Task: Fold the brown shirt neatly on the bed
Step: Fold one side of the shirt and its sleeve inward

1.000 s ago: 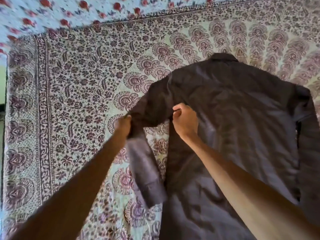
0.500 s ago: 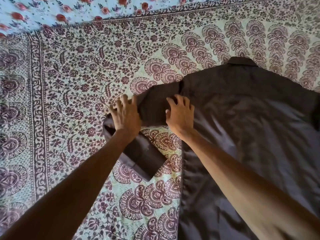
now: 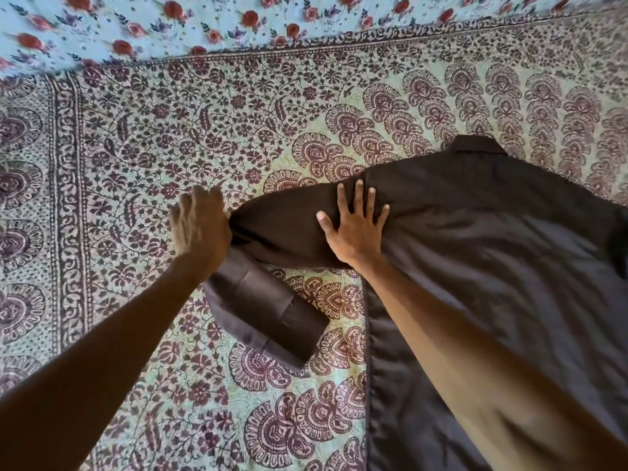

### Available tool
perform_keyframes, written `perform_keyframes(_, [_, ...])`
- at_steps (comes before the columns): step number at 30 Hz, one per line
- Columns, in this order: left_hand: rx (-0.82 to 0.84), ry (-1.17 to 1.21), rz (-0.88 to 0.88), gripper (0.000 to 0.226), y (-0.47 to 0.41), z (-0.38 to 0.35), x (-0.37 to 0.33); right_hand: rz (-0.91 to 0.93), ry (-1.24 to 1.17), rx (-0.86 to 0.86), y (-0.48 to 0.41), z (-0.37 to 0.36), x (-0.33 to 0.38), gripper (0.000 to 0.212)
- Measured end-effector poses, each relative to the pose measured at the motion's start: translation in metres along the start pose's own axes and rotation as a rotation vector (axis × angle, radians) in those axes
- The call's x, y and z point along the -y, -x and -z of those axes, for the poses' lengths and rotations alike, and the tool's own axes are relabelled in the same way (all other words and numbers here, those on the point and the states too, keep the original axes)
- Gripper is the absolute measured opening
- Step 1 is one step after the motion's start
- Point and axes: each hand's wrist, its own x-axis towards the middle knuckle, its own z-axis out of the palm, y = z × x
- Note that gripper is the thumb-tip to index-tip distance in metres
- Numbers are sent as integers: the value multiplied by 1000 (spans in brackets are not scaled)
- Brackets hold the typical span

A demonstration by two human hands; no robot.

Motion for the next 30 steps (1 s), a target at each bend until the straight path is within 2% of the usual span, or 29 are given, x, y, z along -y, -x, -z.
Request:
perform_keyframes(2, [-131,1,-255,29,7,-8,-11,-8,-2,-13,-7,1,-2,75])
perform_keyframes(4, [-80,-7,-535,29,20,-19,-28,-4,4,-9,-14,4,-4,75])
perform_keyframes(5, [-24,-40,-615,32,27,-26,-35,-2,10,-1,-18,5,-5,75])
perform_keyframes(6, [18,-77,-605,35,31,-32,-39,1,19,7,-20,6,-5,75])
perform_keyframes(7, [62,-96,-509,40,33,-36,-38,5,33,12,-21,7,-4,75])
perform_keyframes(10, [152,6,-110,51,30,-33,-27,16,111,9,-23,9,-6,75])
perform_keyframes(13, [193,-19,49,62,27,-23,-22,-15,192,-19,-22,7,-1,74])
perform_keyframes(15, [245,-133,36,67,28,-16,-23,-17,239,-107,-17,9,13,69])
perform_keyframes(17, [316,-266,-27,66,33,-10,-25,77,211,-204,-10,11,35,59])
perform_keyframes(19, [385,-349,-104,51,36,-5,-22,220,135,-226,1,11,62,44])
perform_keyframes(21, [444,-391,-187,25,35,3,-10,288,68,-167,12,5,89,38])
perform_keyframes(24, [545,-493,-270,39,23,17,21,203,44,-79,16,-5,115,51])
perform_keyframes(27, [652,-703,-345,33,4,36,64,77,34,-50,13,-9,128,67])
perform_keyframes(30, [723,-678,-182,36,-11,53,108,-13,27,10,14,-10,145,76])
